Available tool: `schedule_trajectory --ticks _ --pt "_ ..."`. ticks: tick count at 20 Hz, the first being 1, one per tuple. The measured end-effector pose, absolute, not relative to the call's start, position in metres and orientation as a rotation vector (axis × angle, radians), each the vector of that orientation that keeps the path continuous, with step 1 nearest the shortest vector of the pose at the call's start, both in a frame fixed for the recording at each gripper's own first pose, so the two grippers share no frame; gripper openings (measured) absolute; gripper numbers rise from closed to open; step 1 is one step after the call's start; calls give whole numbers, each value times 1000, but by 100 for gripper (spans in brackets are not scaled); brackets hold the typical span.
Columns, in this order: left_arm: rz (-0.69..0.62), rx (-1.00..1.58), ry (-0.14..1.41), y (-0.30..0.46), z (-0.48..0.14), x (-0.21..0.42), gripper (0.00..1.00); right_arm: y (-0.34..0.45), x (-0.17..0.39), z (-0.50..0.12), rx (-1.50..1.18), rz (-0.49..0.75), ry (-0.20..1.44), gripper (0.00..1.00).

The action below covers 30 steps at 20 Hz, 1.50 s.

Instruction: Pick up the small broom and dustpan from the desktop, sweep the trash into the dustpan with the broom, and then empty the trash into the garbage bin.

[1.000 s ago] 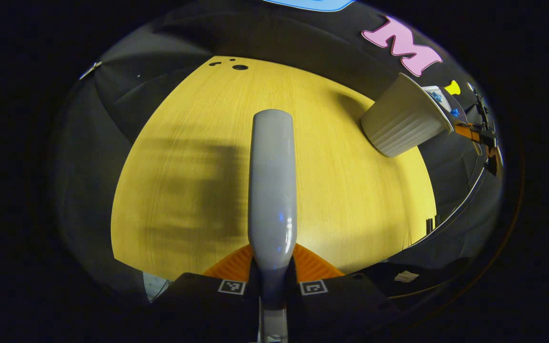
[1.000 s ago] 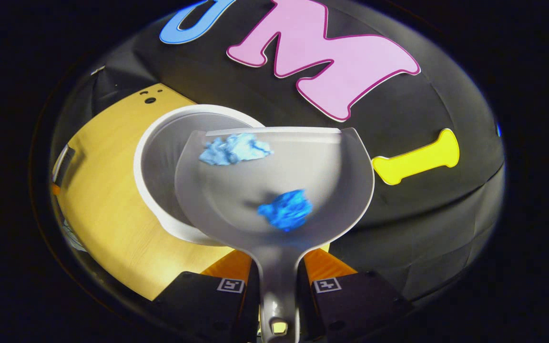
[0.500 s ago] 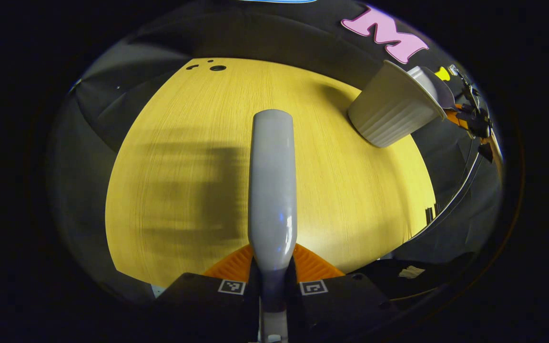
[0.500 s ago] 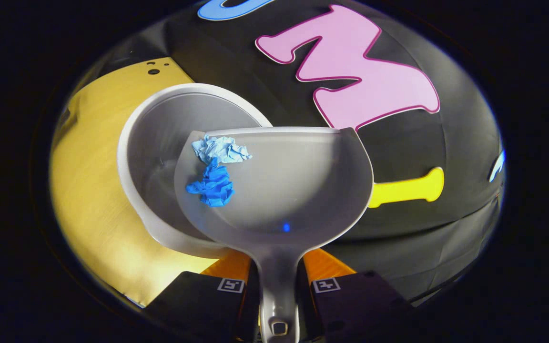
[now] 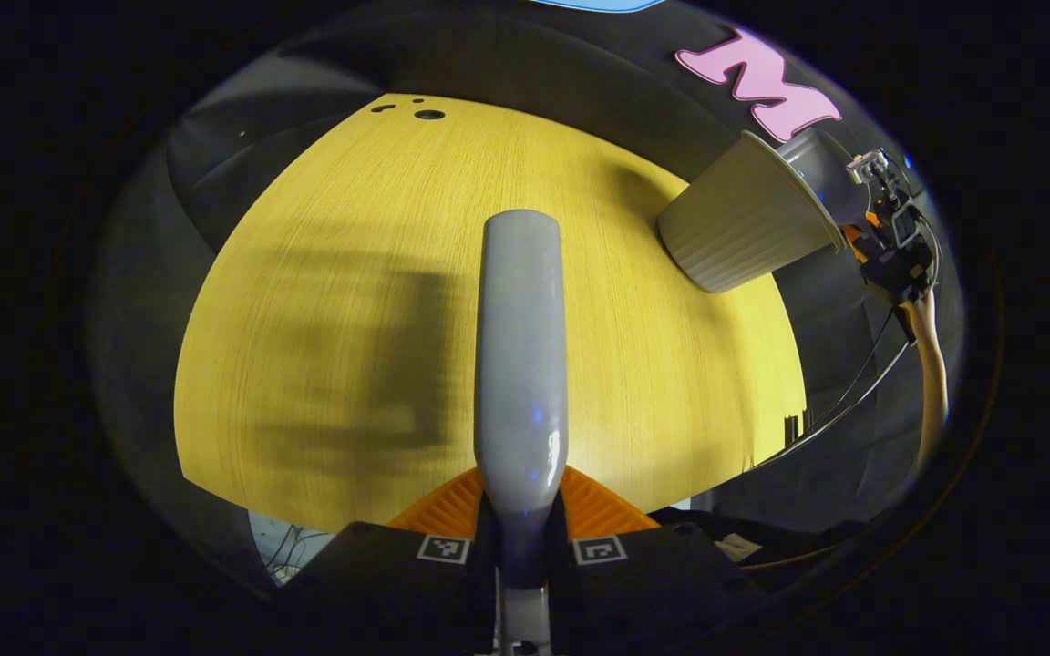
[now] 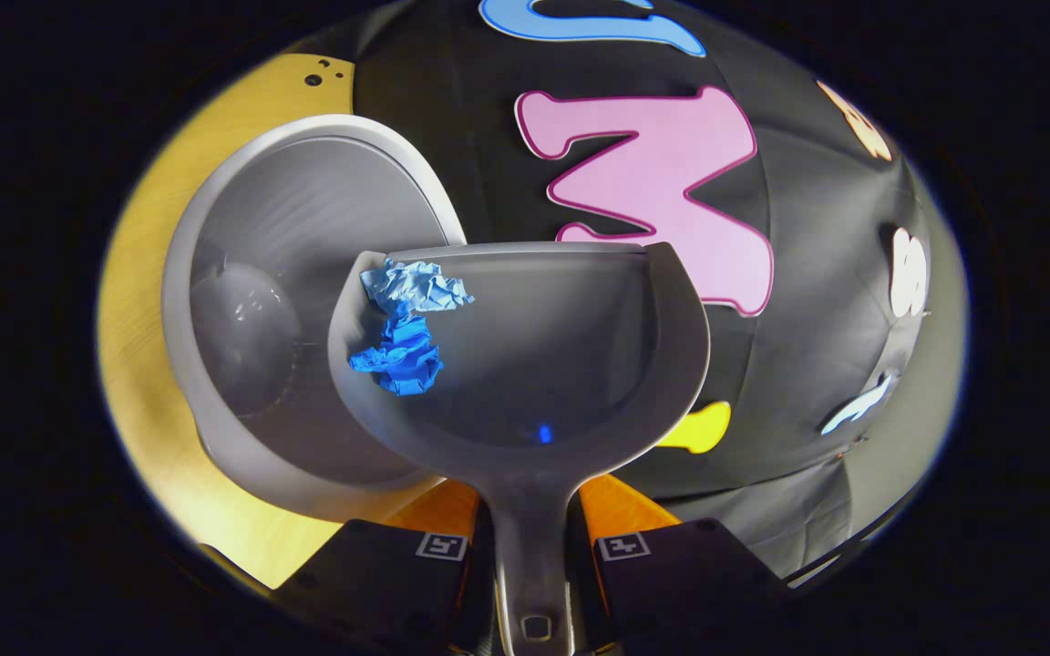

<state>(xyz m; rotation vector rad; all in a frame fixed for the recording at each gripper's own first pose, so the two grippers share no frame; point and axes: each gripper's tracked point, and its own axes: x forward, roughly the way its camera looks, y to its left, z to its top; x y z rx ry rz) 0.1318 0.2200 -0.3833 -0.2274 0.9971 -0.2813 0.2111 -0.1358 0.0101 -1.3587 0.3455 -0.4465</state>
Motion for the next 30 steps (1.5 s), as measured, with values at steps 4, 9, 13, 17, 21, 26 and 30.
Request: schedule_trajectory --ticks 4,9,13,17,21,26,30 --pt "-268 -197 999 224 -382 133 27 -128 208 23 -1560 -440 266 37" --pt "-258 -175 1008 224 -382 130 27 -118 208 23 -1658 -438 218 37" --pt "-259 -151 997 227 -381 129 27 -132 206 25 -1559 -439 258 37" --pt "-269 -132 969 228 -384 132 27 -144 196 45 -1290 -453 254 36" --pt "-279 -139 927 231 -384 136 27 -141 179 58 -1008 -418 271 41" --pt "-258 -88 877 234 -373 141 27 -114 145 74 -778 -329 250 32" --pt "-241 -106 869 233 -379 139 27 -87 111 78 -688 -243 262 32"
